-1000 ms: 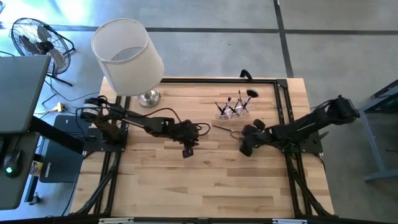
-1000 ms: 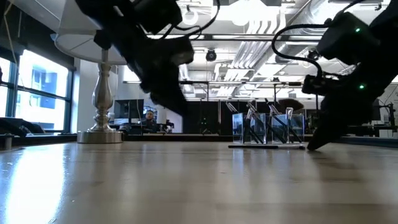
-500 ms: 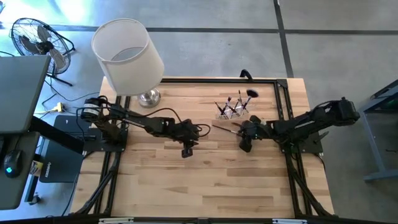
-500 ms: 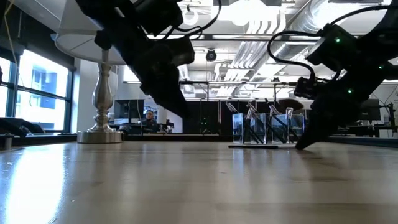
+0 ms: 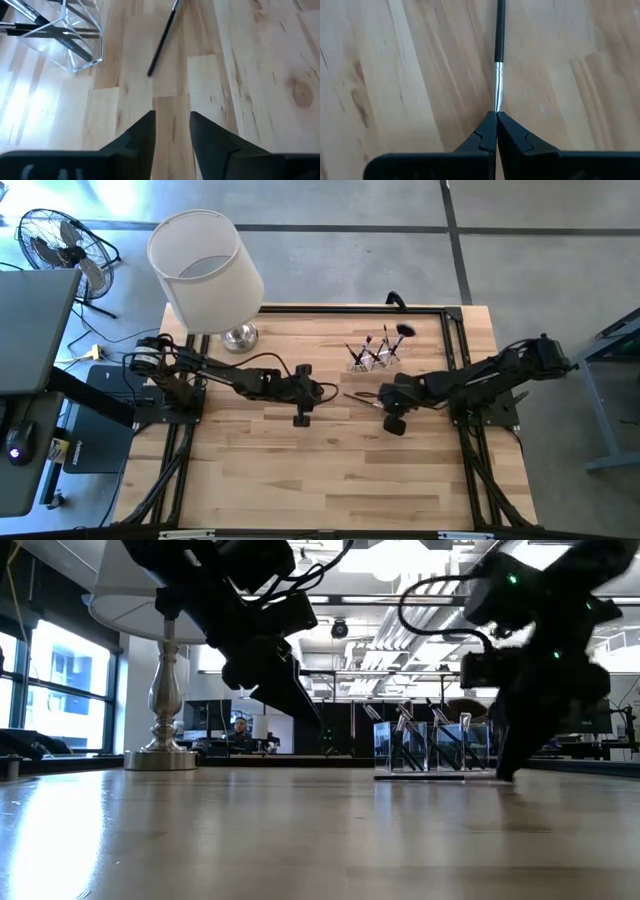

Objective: Put items in baskets/containers
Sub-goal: Put the eyeshadow brush into the transparent organizer

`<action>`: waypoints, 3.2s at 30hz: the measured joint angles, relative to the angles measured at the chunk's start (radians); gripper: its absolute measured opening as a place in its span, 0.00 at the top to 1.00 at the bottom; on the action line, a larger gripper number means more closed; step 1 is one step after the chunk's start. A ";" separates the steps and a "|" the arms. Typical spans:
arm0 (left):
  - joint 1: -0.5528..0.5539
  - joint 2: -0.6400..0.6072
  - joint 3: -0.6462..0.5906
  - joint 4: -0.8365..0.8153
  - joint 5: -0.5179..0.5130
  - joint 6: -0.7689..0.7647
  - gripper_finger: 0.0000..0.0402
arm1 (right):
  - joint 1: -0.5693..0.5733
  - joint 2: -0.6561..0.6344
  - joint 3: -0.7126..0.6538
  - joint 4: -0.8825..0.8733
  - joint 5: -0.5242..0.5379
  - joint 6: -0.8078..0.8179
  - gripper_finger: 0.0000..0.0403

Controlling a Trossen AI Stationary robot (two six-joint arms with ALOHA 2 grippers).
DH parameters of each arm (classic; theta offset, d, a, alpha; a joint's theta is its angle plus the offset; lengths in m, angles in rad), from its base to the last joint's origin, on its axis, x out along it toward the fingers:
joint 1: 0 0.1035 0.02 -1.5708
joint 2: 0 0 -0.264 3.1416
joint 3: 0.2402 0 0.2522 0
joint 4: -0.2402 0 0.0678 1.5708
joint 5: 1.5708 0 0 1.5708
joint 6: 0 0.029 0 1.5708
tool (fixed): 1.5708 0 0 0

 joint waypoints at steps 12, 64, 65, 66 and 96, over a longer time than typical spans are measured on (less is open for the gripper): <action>-0.001 0.000 0.000 -0.002 -0.071 0.027 0.43 | 0.003 0.122 0.379 -0.228 -0.035 -0.004 1.00; -0.001 0.113 0.252 -0.429 0.011 0.108 0.99 | -0.078 0.265 0.744 -0.369 -0.016 -0.055 1.00; -0.001 0.116 0.251 -0.430 0.015 0.101 0.99 | -0.079 0.256 0.744 -0.367 -0.015 -0.055 1.00; -0.002 0.117 0.251 -0.433 0.018 0.092 0.99 | -0.080 0.247 0.744 -0.366 -0.011 -0.054 1.00; 0.138 -0.107 -0.010 0.289 0.439 -0.398 0.99 | 0.369 -0.159 -0.146 0.851 0.664 0.527 0.98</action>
